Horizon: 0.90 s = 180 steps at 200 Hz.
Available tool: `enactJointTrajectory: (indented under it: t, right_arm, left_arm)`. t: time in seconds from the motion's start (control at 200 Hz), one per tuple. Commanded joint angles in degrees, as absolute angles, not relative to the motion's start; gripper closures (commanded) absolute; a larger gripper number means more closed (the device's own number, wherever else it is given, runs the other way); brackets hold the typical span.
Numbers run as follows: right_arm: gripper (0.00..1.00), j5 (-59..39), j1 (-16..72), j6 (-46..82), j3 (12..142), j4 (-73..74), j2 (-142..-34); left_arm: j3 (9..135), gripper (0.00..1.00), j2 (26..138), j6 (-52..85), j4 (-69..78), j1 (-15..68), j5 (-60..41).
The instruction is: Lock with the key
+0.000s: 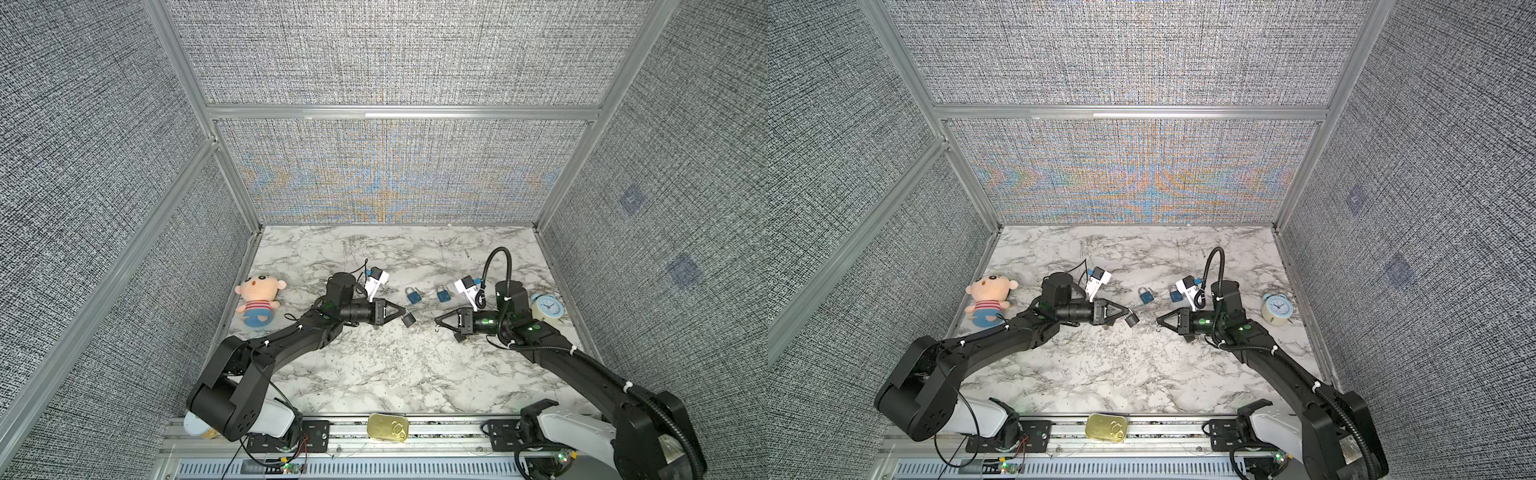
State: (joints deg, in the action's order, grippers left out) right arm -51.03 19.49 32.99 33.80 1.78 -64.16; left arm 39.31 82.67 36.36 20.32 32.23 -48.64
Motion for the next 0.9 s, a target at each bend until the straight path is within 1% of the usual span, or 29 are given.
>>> enactJointTrajectory:
  t: [0.0, 0.39, 0.645, 0.895]
  right_arm:
    - [1.00, -50.0, 19.4, 32.1, 34.0, -0.2, -63.8]
    - [1.00, -49.6, 19.0, 31.8, 33.5, -1.7, -62.4]
    - [1.00, -49.6, 18.4, 31.4, 33.3, -2.7, -61.4]
    - [1.00, -49.5, 17.9, 31.3, 32.7, -3.1, -60.7]
  left_arm:
    - [39.9, 1.00, 82.8, 34.0, 18.1, 33.5, -47.2]
    - [40.9, 1.00, 86.6, 34.2, 18.9, 37.6, -45.4]
    - [40.9, 1.00, 92.4, 37.2, 23.7, 39.3, -45.3]
    - [42.2, 1.00, 98.0, 38.7, 24.9, 40.1, -44.8]
